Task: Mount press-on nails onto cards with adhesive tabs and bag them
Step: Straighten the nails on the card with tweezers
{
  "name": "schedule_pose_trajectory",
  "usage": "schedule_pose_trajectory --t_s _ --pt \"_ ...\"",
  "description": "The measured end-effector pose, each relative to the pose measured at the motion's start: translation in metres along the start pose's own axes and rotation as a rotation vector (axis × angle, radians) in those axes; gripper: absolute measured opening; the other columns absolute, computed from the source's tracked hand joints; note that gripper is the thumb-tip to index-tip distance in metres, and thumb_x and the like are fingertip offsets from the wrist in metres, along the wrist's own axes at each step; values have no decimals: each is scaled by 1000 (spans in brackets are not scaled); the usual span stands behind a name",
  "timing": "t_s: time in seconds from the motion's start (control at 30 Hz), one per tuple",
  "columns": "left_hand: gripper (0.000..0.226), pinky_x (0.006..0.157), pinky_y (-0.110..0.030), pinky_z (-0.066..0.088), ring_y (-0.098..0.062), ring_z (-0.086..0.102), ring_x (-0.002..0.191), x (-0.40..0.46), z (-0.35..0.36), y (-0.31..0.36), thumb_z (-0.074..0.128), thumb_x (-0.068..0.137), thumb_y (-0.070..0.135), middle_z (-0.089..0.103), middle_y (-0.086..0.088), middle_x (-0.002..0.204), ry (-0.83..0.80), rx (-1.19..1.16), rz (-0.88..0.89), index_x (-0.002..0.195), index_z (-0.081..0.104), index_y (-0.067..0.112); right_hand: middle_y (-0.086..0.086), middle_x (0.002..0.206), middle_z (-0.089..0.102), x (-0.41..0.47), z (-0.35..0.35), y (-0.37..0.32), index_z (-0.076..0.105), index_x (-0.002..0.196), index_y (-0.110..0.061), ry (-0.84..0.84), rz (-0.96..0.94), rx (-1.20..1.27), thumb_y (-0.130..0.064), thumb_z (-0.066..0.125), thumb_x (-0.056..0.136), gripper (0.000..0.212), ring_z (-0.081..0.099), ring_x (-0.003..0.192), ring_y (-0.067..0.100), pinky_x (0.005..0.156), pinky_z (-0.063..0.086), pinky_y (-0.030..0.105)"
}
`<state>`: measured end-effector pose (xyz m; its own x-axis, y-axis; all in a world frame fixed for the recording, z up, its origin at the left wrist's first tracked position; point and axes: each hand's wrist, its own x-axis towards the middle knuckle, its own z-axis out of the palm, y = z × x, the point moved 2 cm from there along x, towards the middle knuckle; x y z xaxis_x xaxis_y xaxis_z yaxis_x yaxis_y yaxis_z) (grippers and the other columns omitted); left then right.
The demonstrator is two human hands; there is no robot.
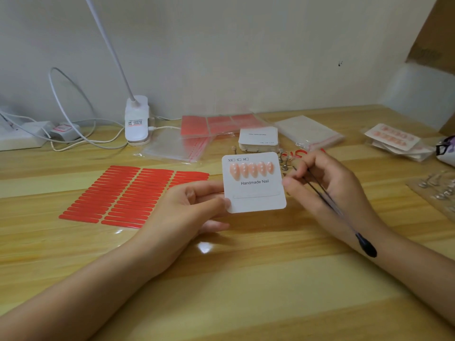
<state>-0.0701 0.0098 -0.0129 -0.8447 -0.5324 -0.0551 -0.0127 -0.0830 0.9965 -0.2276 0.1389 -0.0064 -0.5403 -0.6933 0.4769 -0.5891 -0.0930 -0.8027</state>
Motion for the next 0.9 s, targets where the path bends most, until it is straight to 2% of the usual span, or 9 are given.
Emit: schedule_pose_trajectory --t_s 0.13,0.23,0.37,0.47,0.57,0.67,0.73,0.83,0.9 --pt "37 55 -13 51 -2 68 76 -1 1 1 56 86 1 74 3 93 -13 32 22 91 74 33 -3 71 64 -2 5 0 48 73 -19 -39 13 85 0 68 76 28 60 66 4 67 46 10" --pt "33 56 -15 52 -4 69 79 -2 3 2 56 86 -2 74 2 91 6 30 28 89 75 25 -9 66 62 -1 4 2 47 71 -18 -42 20 111 4 68 75 31 57 62 2 65 45 9" --pt "43 54 -18 53 -9 70 83 -5 0 7 60 83 -2 73 8 94 55 97 109 113 56 28 -5 63 60 -2 1 5 47 69 -17 -36 31 132 5 66 76 30 54 62 6 63 45 11" --pt "47 53 -23 54 -11 71 80 -8 -5 12 59 84 -2 72 9 96 64 259 236 116 52 32 -7 62 58 -2 1 7 47 69 -16 -53 46 125 5 65 77 28 52 59 5 61 43 11" --pt "44 61 -33 56 -6 69 77 -10 -9 11 61 84 2 70 6 88 95 566 397 112 53 35 -9 62 56 -3 2 6 48 68 -16 -96 46 75 4 66 77 28 50 57 1 60 40 8" --pt "29 61 -15 48 3 59 74 -11 -8 11 63 83 6 64 15 82 97 892 577 102 61 28 -12 61 55 -5 3 3 50 67 -19 -162 31 -22 0 66 76 27 50 56 -1 58 38 6" --pt "19 64 -11 43 4 55 74 -12 -7 12 59 79 14 63 14 83 61 1026 613 95 68 19 -8 58 54 -6 5 2 51 68 -18 -211 2 -114 -3 67 76 24 48 53 0 54 36 7" --pt "25 65 -25 48 -8 59 78 -13 -6 11 50 79 21 67 5 88 -41 1144 619 87 73 16 1 58 54 -6 7 2 50 69 -19 -242 -37 -214 -5 67 78 23 45 49 3 49 34 9" --pt "26 62 -25 52 -12 63 77 -14 -5 11 51 78 20 68 6 88 -80 1193 608 86 75 17 -4 61 56 -7 7 3 49 69 -22 -258 -59 -257 -7 67 78 25 47 49 3 49 34 8"
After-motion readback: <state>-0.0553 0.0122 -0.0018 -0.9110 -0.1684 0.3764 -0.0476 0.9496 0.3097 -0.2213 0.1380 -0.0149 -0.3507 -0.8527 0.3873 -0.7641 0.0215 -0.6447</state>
